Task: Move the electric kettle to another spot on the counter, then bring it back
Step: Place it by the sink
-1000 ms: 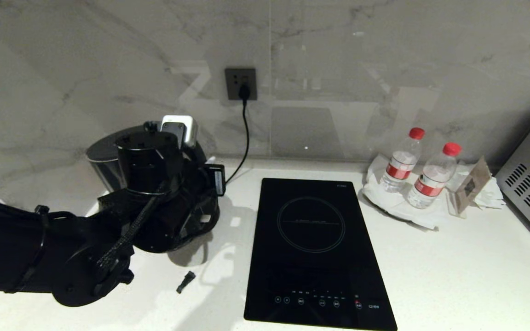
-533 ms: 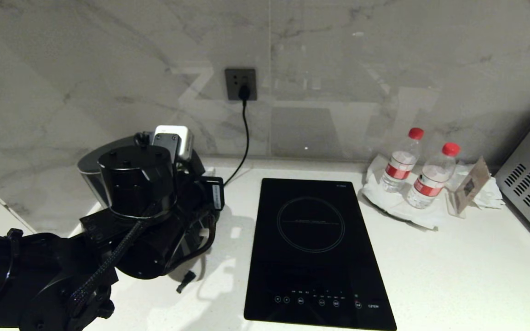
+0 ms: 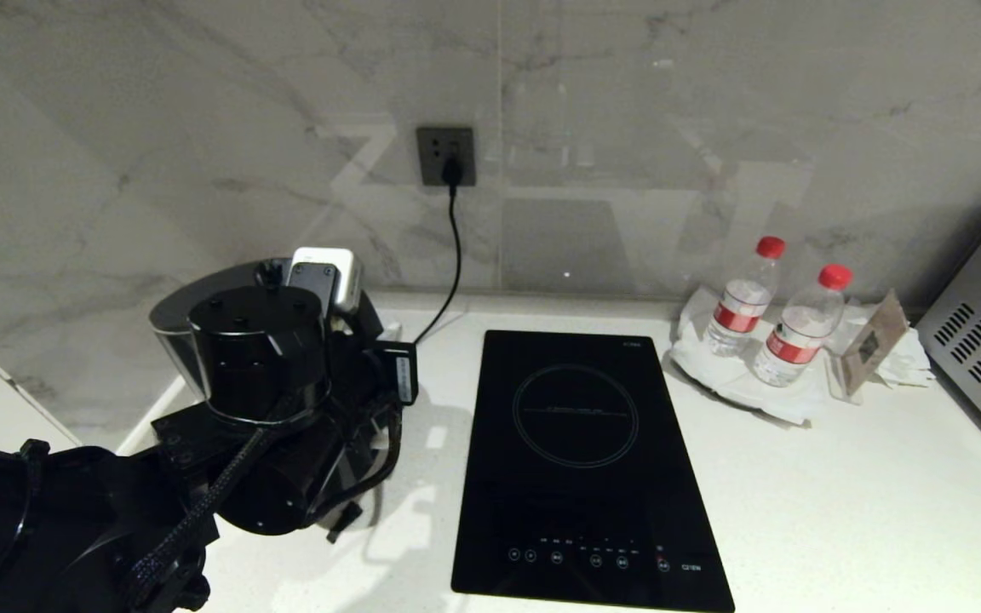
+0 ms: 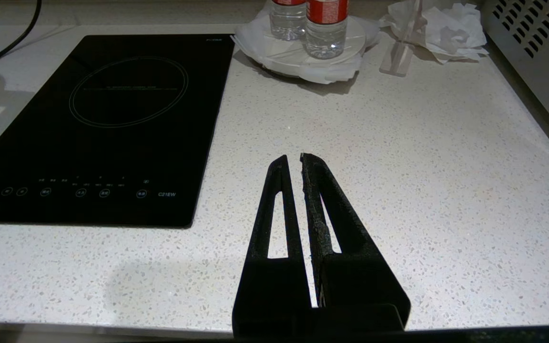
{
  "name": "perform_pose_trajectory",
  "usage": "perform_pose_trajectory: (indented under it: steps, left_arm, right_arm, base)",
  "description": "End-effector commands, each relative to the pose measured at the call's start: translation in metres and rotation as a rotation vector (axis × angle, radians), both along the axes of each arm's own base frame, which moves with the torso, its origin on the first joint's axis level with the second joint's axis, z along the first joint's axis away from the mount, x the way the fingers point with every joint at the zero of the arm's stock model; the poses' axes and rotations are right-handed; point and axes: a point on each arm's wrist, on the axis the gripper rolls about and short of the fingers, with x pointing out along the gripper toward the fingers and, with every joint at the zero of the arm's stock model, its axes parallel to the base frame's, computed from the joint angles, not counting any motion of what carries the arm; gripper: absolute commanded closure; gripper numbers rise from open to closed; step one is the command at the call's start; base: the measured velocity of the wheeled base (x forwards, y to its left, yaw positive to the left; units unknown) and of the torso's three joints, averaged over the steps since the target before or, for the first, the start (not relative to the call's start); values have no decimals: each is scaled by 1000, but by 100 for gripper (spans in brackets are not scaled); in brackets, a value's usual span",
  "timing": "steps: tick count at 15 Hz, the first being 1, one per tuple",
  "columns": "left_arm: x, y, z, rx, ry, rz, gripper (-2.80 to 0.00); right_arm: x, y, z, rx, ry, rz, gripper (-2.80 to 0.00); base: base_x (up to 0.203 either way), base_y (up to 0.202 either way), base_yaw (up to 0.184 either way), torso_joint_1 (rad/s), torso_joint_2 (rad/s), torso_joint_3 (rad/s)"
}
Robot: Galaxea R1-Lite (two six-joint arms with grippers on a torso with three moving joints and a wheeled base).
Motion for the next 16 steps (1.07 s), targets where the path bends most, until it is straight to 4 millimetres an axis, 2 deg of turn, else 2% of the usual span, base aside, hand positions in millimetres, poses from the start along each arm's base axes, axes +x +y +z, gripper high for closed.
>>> perform_pose_trajectory:
  steps: [1, 8, 16]
  left_arm:
    - [0, -2, -1, -2, 1, -2, 0]
    - [1, -3, -5, -8, 11, -5, 0]
    - [2, -5, -7, -4, 15, -6, 0]
  right_arm:
    - [0, 0, 0, -1, 0, 0, 0]
    - [0, 0, 0, 0, 0, 0, 0]
    - [0, 0, 0, 1, 0, 0, 0]
  base:
    - [0, 0, 0, 0, 0, 0]
    - [0, 0, 0, 0, 0, 12]
    - [0, 0, 0, -1, 4, 185]
